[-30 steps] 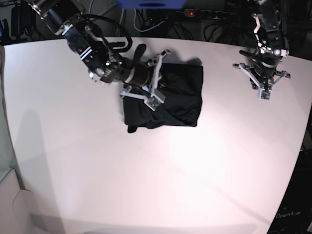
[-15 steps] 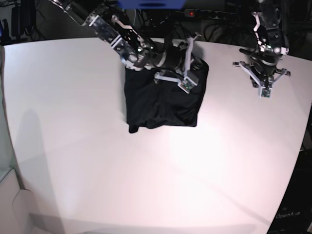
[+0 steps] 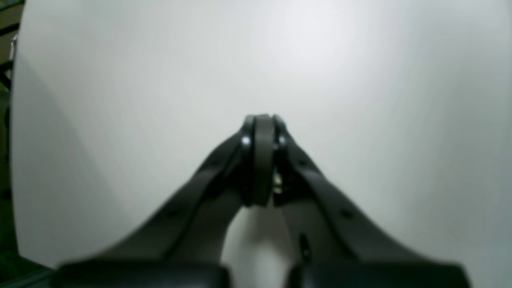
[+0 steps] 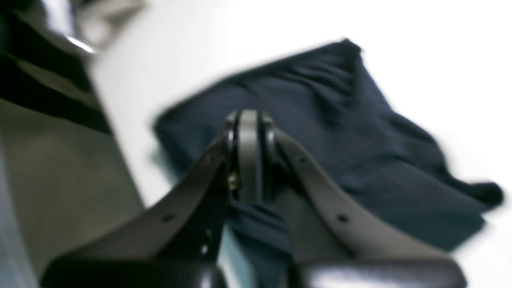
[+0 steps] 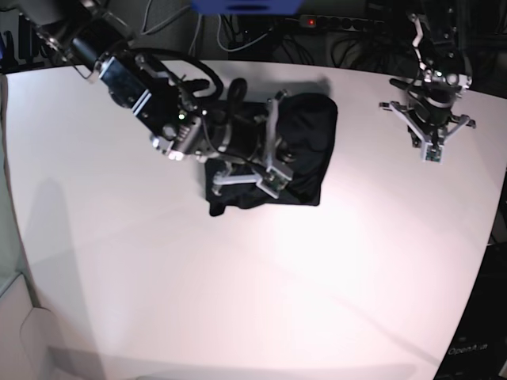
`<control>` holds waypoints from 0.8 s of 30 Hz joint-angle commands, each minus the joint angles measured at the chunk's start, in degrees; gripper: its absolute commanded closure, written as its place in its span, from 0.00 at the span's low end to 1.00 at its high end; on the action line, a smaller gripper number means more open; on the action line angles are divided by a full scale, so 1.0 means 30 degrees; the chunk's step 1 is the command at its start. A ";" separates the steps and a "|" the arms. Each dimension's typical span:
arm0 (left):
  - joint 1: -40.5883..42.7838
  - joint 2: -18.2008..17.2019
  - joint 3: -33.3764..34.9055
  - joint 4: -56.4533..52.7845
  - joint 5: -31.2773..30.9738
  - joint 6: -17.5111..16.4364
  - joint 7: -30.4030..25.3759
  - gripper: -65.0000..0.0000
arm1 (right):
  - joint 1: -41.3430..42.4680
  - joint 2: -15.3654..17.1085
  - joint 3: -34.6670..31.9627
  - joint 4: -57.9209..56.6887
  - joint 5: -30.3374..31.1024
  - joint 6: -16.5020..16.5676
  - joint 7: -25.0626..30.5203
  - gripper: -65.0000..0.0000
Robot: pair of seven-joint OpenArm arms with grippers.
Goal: Fold the T-shirt properly
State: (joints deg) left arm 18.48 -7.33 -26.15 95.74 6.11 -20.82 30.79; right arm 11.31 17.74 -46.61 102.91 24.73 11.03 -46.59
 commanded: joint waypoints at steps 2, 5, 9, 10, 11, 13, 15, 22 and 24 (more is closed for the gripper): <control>-0.0050 -0.0061 -0.0059 0.0832 -0.0146 -0.0606 -0.0342 1.00 | 0.0640 0.0725 0.0548 -0.0121 0.0152 0.0149 0.0423 1.00; -0.0050 0.1023 -0.0089 0.2180 0.0059 -0.2335 -0.0284 1.00 | 0.0816 0.1604 0.1954 -0.0942 0.0152 0.0969 0.0482 1.00; 0.0038 0.2166 -0.0001 0.4232 0.0059 -0.3888 0.1621 1.00 | 0.0786 0.2220 0.3947 -0.1997 0.0152 0.2727 0.0511 1.00; -0.0021 0.2518 0.0029 0.4730 0.0059 -0.4152 0.2148 1.00 | 0.0786 0.2307 0.4416 -0.2290 0.0152 0.3020 0.0511 1.00; -0.0372 0.2840 0.0058 0.5169 0.0030 -0.4386 0.2617 1.00 | 0.0786 0.2337 0.4826 -0.2495 0.0152 0.3460 0.0511 1.00; -0.0988 0.3279 0.0058 0.5873 0.0059 -0.4797 0.3438 1.00 | 0.0728 0.2366 0.5471 -0.2641 0.0152 0.4134 0.0511 1.00; -0.1720 0.3397 0.0058 0.6283 0.0030 -0.5148 0.4551 1.00 | 0.0699 0.2366 0.5734 -0.2671 0.0152 0.4310 0.0511 1.00; -0.4446 0.3866 0.1552 0.6195 -0.0117 -0.5793 0.7277 1.00 | 0.0728 0.2395 0.5734 -0.3110 0.0152 0.4310 0.0511 1.00; -0.4797 0.3866 0.3106 0.6166 -0.0117 -0.5588 0.7511 1.00 | 0.0728 0.2395 0.5734 -0.3491 0.0152 0.4310 0.0540 1.00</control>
State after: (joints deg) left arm 4.56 4.01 -16.69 113.51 6.39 -37.56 54.04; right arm 12.29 24.60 -29.91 91.50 24.67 23.35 -46.11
